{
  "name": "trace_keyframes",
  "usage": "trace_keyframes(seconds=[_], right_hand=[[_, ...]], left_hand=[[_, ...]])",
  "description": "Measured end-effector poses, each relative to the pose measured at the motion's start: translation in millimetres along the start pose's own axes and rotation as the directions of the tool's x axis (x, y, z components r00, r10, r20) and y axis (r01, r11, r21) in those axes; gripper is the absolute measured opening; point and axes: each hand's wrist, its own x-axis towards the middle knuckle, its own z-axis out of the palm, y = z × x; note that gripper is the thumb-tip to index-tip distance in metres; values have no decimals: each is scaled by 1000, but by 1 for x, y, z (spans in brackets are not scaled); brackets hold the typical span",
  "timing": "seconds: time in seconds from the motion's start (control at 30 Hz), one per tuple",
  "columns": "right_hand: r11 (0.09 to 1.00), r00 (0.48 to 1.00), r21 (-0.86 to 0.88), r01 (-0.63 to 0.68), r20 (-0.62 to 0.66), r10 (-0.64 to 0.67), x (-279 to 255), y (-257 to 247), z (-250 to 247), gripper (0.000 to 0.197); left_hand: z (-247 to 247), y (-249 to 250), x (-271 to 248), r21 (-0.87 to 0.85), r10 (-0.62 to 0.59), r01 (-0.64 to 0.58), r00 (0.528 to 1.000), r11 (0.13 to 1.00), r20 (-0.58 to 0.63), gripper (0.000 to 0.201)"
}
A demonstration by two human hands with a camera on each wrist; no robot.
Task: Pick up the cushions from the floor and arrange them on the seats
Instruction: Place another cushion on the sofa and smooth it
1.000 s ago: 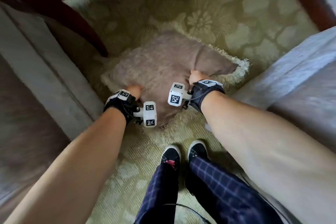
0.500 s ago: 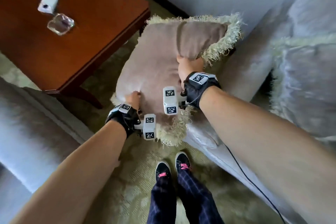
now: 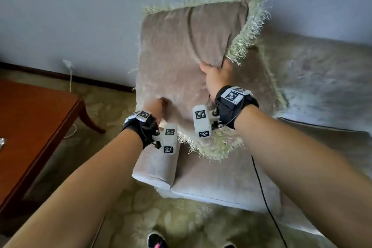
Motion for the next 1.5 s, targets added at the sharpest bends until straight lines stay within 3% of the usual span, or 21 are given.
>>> trace_keyframes(seconds=[0.07,0.13,0.23,0.33,0.4,0.5,0.63,0.77,0.83,0.93,1.0,1.1,1.17,1.33,1.5], right_hand=[[998,994,44,35,-108,-30,14,-19,-64,76],[996,982,55,71,-179,-60,24,-33,-129,79],[993,973,38,114,-206,-104,28,-44,-222,67],[985,967,-70,158,-189,-169,32,-47,-306,73],[964,964,-170,202,-141,-227,34,-50,-356,53],[895,930,-339,292,-120,-349,38,-58,-426,23],[810,916,-495,314,-67,-395,52,-64,-509,24],[755,925,-583,301,-16,-381,75,-58,-568,22],[734,931,-614,289,2,-365,94,-53,-590,26],[714,936,-646,270,4,-351,129,-47,-617,25],[718,939,-642,268,8,-343,157,-41,-634,19],[720,958,-653,237,34,-285,199,-33,-655,27],[727,970,-654,209,45,-239,226,-28,-671,31],[746,987,-653,129,13,-159,290,-15,-720,30],[738,995,-670,79,13,-95,347,0,-772,14]], left_hand=[[44,33,-28,120,93,-83,992,989,-87,61],[96,65,-60,202,238,-218,968,955,-81,72],[181,93,-100,255,413,-412,909,875,54,83],[277,129,-142,287,543,-576,817,765,193,87],[336,145,-159,229,583,-647,759,727,291,94],[405,154,-154,213,635,-708,702,673,323,98],[471,157,-156,200,661,-741,665,641,347,101],[528,167,-159,246,658,-809,580,534,480,117],[554,172,-154,194,619,-797,574,572,537,122],[591,184,-133,247,561,-754,630,609,537,113],[616,193,-112,286,560,-731,667,620,491,90],[657,207,-84,298,563,-672,735,677,378,28],[684,215,-71,345,581,-673,739,654,341,9],[744,236,-51,421,569,-670,742,612,354,9],[801,257,-45,447,641,-717,689,535,339,4]])
